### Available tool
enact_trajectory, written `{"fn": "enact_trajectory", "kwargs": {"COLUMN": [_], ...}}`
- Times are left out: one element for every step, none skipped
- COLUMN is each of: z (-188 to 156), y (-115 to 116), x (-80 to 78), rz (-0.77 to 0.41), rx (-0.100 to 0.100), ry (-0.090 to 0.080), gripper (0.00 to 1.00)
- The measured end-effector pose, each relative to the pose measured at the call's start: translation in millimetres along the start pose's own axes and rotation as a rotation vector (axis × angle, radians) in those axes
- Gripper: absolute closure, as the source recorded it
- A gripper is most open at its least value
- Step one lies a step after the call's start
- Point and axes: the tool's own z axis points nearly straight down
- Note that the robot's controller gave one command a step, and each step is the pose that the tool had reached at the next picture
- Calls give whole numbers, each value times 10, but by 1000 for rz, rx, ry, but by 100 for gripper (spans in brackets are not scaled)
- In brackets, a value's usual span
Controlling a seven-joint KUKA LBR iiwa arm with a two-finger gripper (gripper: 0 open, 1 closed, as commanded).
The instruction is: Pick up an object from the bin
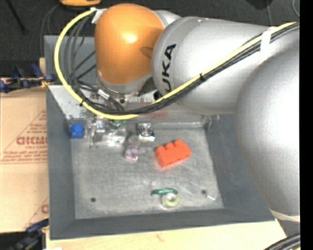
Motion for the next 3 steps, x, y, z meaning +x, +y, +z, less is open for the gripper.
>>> {"fn": "enact_trajectory", "kwargs": {"z": [-501, 1413, 1517], "y": [-121, -14, -212], "x": [-309, -25, -173], "rz": [142, -288, -323], "rx": [-2, 2, -8], "ry": [-13, -2, -16], "gripper": [0, 0, 0]}}
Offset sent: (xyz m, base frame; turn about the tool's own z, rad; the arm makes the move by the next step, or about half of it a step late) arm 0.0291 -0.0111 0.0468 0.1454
